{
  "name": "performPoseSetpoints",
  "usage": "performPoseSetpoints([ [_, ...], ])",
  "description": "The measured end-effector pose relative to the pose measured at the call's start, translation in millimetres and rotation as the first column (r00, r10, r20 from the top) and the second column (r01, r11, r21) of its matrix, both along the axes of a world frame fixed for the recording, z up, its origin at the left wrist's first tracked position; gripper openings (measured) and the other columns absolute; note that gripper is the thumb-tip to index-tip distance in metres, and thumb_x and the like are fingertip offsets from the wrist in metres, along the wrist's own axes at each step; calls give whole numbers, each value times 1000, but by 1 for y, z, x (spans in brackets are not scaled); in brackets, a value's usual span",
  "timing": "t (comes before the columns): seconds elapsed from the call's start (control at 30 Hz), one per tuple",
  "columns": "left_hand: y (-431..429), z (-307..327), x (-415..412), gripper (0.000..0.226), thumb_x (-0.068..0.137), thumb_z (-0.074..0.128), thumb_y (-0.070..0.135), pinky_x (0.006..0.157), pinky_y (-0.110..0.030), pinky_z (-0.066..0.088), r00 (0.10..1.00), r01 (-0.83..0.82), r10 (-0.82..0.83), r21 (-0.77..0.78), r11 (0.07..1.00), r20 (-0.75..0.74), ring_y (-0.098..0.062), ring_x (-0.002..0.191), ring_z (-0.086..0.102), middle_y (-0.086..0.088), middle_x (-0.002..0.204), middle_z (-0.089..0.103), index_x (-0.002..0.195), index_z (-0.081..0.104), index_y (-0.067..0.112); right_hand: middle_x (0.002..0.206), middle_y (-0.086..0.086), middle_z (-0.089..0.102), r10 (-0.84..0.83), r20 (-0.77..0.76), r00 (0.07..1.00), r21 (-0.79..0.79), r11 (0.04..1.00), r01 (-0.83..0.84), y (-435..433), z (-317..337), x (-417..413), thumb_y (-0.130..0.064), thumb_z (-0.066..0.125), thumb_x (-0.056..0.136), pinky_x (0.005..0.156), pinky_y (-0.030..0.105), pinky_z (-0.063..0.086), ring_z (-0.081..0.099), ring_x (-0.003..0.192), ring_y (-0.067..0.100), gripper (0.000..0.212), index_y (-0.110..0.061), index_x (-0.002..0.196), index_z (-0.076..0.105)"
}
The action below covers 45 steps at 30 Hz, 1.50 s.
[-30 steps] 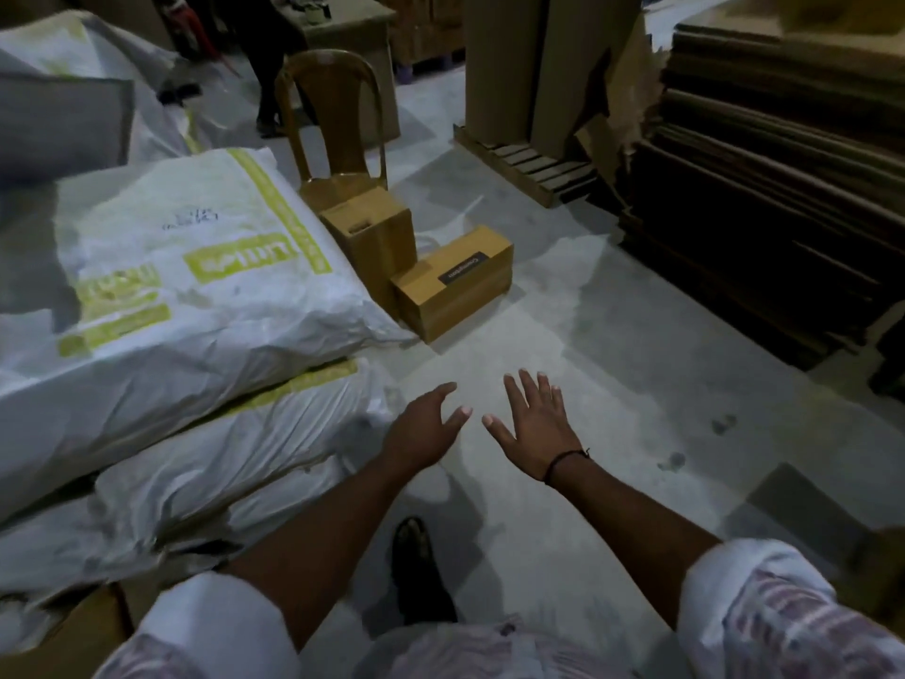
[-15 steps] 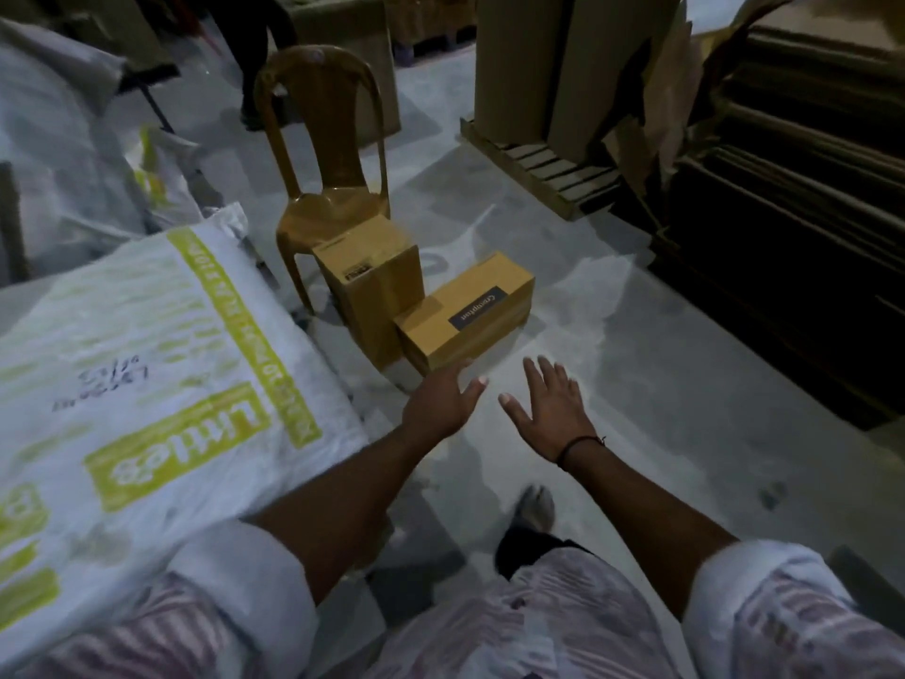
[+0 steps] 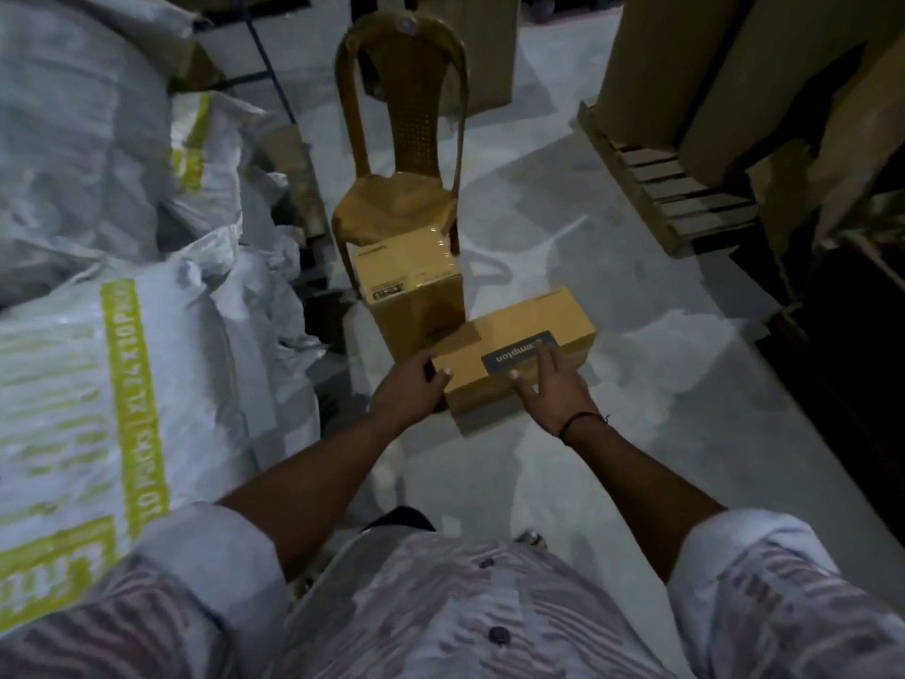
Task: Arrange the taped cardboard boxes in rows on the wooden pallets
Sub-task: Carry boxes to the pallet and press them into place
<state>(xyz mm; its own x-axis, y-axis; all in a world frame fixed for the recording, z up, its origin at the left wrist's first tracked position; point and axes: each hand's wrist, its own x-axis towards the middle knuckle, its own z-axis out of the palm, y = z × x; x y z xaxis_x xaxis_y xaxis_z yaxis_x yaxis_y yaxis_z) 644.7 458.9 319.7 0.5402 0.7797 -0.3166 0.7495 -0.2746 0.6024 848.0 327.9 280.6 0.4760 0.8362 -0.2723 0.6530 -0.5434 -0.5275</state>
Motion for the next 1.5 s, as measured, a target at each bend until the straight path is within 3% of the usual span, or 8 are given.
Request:
performPoseSetpoints([
  [0.43,123,-38,47,56,102,54,49,104,-36,45,977,-212,211,-78,974,-28,-27,131,57,-6,145,59,148,50,17,167,10,16,68,-162,985,-48,996,-77,147,-15,63,-59,46,100,117,51,33,26,150,34,82,-16,162,13],
  [0.7,291,-102,68,58,102,51,54,91,-30,43,983,-181,169,-184,966,-77,-31,125,60,-12,136,65,147,53,16,168,11,11,144,-126,982,-211,963,-168,290,-64,83,-54,48,102,114,47,37,33,147,33,81,-15,162,12],
  [0.8,356,-132,69,62,95,54,61,100,-40,51,962,-273,260,-260,926,-84,-28,120,64,-9,132,67,141,56,19,169,11,8,161,-128,979,-257,948,-190,365,-87,86,-53,52,100,116,46,35,24,151,33,82,-15,162,14],
  [0.9,416,-168,75,54,97,60,47,101,-43,52,927,-374,365,-293,880,-87,-30,118,64,-14,132,65,139,57,14,169,11,4,134,-122,983,-288,943,-165,443,-116,91,-52,57,98,115,46,36,25,150,34,85,-16,162,14],
  [1.1,505,-237,88,68,90,62,54,113,-51,40,882,-468,432,-236,852,-190,-39,138,43,-18,152,40,147,47,19,169,10,2,73,-64,995,-353,931,-91,561,-181,107,-60,65,87,116,56,31,18,152,36,98,-22,161,14],
  [1.27,543,-271,83,89,88,69,51,118,-48,29,855,-514,499,-366,776,-143,-36,152,21,-12,160,36,160,24,25,169,8,-5,57,-113,992,-354,931,-94,611,-223,122,-60,74,79,113,59,34,22,148,43,107,-24,160,14],
  [1.4,557,-275,81,84,89,78,36,102,-45,51,837,-519,538,-457,722,-100,-29,126,55,-6,136,57,156,30,22,168,8,-6,79,-190,979,-353,925,-143,630,-235,127,-57,80,75,110,52,43,41,138,46,110,-30,160,15],
  [1.5,556,-269,85,78,84,82,38,87,-36,50,860,-496,492,-450,743,-136,-21,110,57,6,117,53,146,36,23,165,7,0,140,-169,976,-378,905,-195,631,-228,125,-57,85,69,107,51,47,45,133,45,109,-32,155,22],
])
